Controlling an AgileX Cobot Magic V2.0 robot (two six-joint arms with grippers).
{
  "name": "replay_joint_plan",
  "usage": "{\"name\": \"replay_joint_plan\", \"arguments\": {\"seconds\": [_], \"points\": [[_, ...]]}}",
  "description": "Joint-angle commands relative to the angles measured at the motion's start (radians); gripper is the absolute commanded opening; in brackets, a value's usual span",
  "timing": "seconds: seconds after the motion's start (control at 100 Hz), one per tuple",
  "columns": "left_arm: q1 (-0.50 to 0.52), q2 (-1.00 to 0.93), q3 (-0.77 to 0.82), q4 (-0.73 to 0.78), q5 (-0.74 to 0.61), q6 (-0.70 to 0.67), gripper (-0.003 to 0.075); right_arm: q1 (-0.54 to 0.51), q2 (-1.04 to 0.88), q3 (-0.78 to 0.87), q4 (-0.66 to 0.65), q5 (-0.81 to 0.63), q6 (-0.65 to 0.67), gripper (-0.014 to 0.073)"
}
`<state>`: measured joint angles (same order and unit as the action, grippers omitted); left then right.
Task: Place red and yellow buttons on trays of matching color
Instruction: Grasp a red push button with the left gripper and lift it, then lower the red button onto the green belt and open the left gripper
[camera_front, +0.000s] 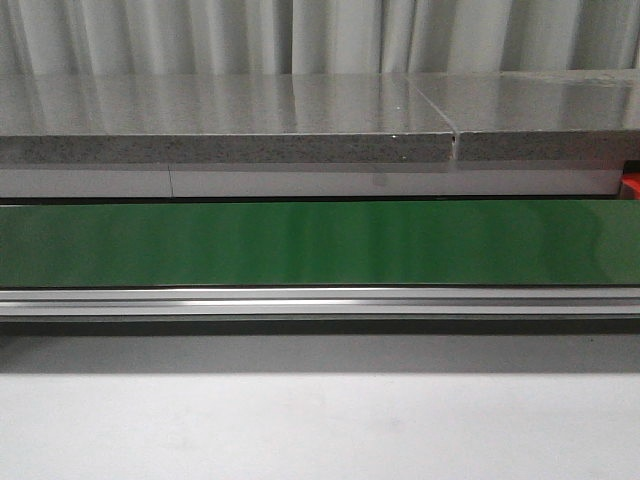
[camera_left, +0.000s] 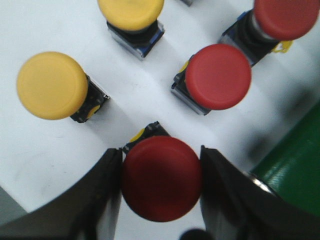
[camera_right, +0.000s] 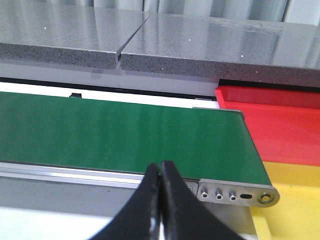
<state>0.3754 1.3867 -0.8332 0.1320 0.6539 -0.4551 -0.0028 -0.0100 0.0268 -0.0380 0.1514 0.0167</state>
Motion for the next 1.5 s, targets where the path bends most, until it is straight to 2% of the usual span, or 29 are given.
{"name": "replay_joint_plan", "arguments": {"seconds": [0.0,0.23,0.41,0.51,0.81,1.23,1.37,1.42,1.49], "points": [[0.003,-0.108,-0.023,-0.002,-0.009,0.008,0.0031,-0.002,-0.015,-0.01,-0.012,-0.082,-0.003,-0.0067],[0.003,-0.294,-0.065,-0.095,0.033,0.144,0.0027,-0.002,-0.015,-0.01,-0.012,-0.082,-0.003,-0.0067],[-0.012,-0.284,-0.169,-0.229,0.097,0.299,0.0025,-0.002,-0.015,-0.01,-0.012,-0.082,-0.003,-0.0067],[-0.067,-0.255,-0.209,-0.273,0.099,0.355,0.0025,-0.002,-0.015,-0.01,-0.012,-0.082,-0.003,-0.0067],[-0.259,-0.062,-0.313,-0.251,0.148,0.395,0.0025,-0.002,-0.015,-0.01,-0.012,-0.082,-0.003,-0.0067],[-0.283,0.092,-0.352,-0.207,0.143,0.4,0.0027,-0.002,-0.015,-0.01,-0.012,-0.082,-0.003,-0.0067],[-0.283,0.109,-0.352,-0.204,0.137,0.4,0.0097,-0.002,-0.015,-0.01,-0.012,-0.082,-0.003,-0.0067],[-0.283,0.113,-0.352,-0.204,0.137,0.4,0.0158,-0.002,-0.015,-0.01,-0.012,-0.082,-0.003,-0.0067],[-0.283,0.115,-0.352,-0.204,0.137,0.41,0.0291,-0.002,-0.015,-0.01,-0.012,-0.082,-0.003,-0.0067]]}}
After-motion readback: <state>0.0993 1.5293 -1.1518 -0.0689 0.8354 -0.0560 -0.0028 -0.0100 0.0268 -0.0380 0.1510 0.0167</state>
